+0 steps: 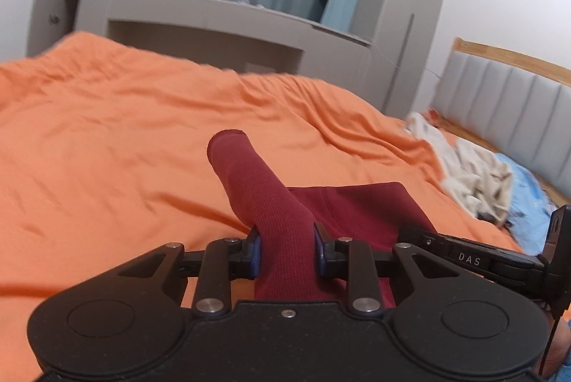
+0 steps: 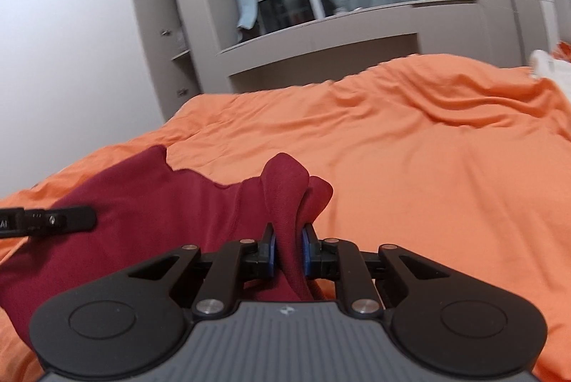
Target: Fold small clothes
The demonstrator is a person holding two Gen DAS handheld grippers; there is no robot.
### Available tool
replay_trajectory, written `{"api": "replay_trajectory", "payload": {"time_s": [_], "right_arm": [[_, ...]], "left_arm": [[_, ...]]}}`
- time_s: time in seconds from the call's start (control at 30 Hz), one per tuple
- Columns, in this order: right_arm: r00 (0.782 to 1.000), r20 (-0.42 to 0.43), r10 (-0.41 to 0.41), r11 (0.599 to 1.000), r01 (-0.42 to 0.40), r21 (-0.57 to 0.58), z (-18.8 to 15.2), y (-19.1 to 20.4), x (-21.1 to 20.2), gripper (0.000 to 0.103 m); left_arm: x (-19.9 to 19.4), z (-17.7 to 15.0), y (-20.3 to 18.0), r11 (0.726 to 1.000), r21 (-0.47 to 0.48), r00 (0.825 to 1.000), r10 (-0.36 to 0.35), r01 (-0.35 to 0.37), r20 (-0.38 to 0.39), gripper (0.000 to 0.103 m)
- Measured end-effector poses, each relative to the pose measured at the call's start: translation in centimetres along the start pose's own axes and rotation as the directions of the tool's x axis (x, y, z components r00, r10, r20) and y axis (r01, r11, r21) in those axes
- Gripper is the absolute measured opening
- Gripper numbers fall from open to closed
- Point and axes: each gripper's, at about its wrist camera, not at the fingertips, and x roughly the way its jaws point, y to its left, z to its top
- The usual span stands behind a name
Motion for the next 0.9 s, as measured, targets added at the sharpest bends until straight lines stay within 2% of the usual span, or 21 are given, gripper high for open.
{"api": "replay_trajectory", "payload": {"time_s": [0.17,0.33,0.47,0.67,0.9], "right_arm": [[0.999,-0.054,-0.005,0.999,0.003,-0.05,-1.3,1.6,2.1,0.016],[0.993,-0.111,-0.05,0.998,0.045,-0.048,-2.9,1.3,3.2,0.016],[0.99,-0.131,-0.059,0.998,0.055,-0.038,-3.5,1.1,3.5,0.016],[0.985,-0.158,-0.074,0.997,0.068,-0.045,-4.2,1.1,4.0,0.018],[0.981,-0.179,-0.078,0.997,0.077,-0.01,-4.9,0.4,4.2,0.026]], "left_arm": [[-1.5,0.1,2.6,0.996,0.009,0.996,0.09,-0.09,0.015,0.03],[-0.3,-2.0,4.3,0.992,0.006,0.99,0.123,-0.123,-0.061,0.03],[0.8,-3.6,5.2,0.986,0.04,0.981,0.163,-0.16,-0.109,0.031],[1.5,-5.2,5.8,0.979,0.085,0.97,0.197,-0.187,-0.14,0.033],[1.7,-6.0,5.7,0.976,0.089,0.969,0.208,-0.197,-0.135,0.037]]}}
